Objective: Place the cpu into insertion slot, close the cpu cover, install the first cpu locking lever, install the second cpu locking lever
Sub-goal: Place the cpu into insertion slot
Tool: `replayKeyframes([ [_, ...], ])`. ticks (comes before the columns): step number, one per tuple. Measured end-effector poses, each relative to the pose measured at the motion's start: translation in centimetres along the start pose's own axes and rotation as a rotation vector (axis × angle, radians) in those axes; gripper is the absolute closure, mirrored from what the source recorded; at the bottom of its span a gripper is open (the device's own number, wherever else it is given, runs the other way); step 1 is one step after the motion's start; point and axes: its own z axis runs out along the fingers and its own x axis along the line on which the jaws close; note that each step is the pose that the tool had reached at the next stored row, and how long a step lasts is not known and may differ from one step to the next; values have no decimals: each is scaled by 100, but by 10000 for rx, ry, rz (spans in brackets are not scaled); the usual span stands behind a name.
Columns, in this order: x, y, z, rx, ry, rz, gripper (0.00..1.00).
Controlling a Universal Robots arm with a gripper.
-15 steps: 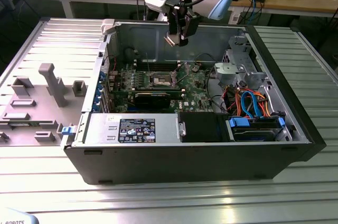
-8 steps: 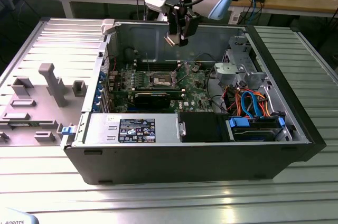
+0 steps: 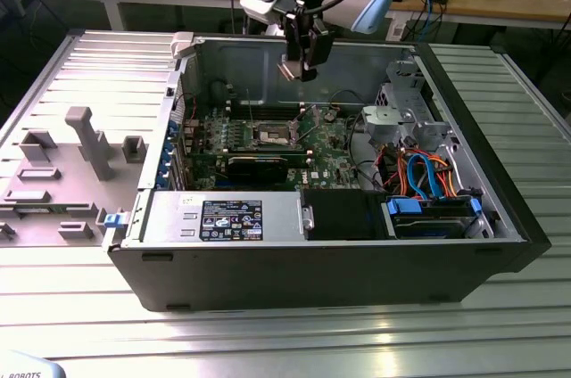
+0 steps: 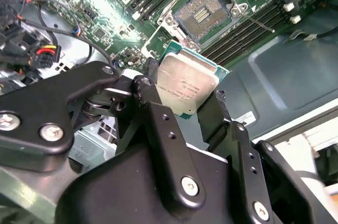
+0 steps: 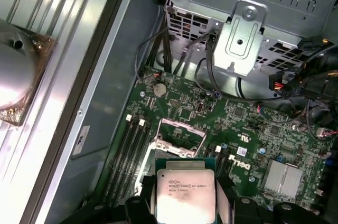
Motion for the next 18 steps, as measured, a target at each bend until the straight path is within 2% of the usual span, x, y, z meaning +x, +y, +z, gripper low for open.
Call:
replayKeyframes([
  [2,0,-2,15,-8,-39,439,46],
  [3,0,-2,19,-9,-42,478,46],
  [18,-1,-3,31,-11,-49,559,46],
])
